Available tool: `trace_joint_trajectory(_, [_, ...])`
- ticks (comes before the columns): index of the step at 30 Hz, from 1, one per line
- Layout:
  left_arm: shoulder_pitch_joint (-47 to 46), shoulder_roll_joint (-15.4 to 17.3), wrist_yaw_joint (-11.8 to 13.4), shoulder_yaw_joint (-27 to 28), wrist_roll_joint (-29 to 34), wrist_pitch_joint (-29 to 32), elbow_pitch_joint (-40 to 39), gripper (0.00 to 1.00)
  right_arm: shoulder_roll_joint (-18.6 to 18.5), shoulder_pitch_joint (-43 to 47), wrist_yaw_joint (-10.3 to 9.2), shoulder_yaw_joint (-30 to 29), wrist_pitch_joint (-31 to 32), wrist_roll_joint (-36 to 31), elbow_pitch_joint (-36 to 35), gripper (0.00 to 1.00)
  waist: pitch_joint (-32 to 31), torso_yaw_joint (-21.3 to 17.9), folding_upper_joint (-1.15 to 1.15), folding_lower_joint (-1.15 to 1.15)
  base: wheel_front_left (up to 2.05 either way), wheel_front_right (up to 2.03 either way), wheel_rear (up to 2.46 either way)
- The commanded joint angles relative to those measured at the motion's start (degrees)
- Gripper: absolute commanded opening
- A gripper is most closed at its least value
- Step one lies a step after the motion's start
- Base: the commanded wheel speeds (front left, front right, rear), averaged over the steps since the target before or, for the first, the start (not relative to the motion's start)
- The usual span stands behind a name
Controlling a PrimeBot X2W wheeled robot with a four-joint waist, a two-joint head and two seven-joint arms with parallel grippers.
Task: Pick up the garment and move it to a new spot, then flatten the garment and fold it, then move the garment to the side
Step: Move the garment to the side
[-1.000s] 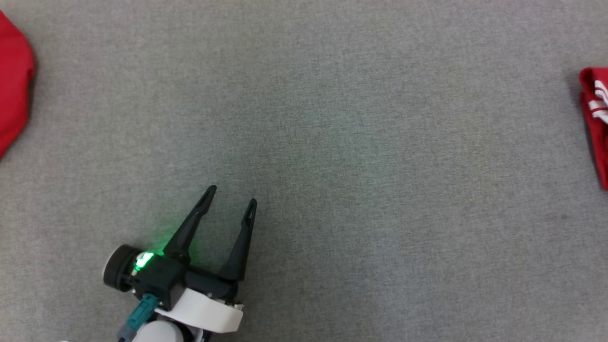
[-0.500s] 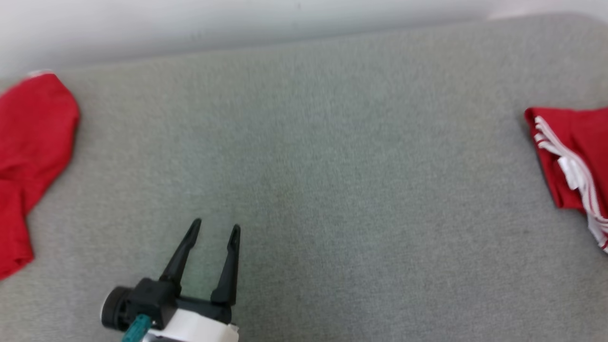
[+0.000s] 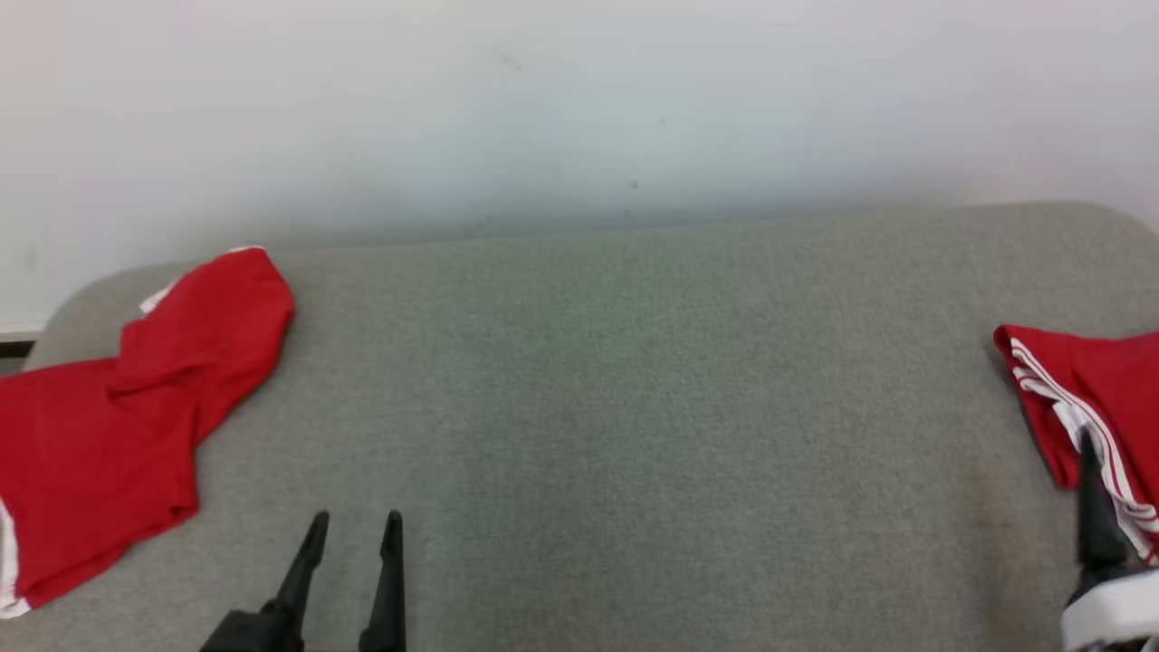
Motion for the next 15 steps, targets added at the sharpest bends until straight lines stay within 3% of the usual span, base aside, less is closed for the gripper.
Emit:
trace_joint_trajectory(1, [1.75,0.18,-0.26,0.53,-0.12,0.01,0.63,1.0,2.45,3.58,-0.13,-0.7,0.03,-0.03,-2.29,1.0,-2.66,1.57,0.0,0.01,0.0,0.0,0.0])
trace_joint_trajectory(7, [4.94,0.13,0.15,1.29,-0.82,0.01,0.98,1.0,7.9,12.08,-0.13,0.39,0.03,-1.17,-8.23,1.0,-4.95,2.0,0.0,0.01,0.0,0.0,0.0])
trace_joint_trajectory(15, [6.15,0.12,1.14,0.95,-2.28,0.01,0.87,1.0,10.54,17.08,-0.13,1.47,0.03,-1.91,-8.88,1.0,-5.79,1.95,0.0,0.01,0.0,0.0,0.0])
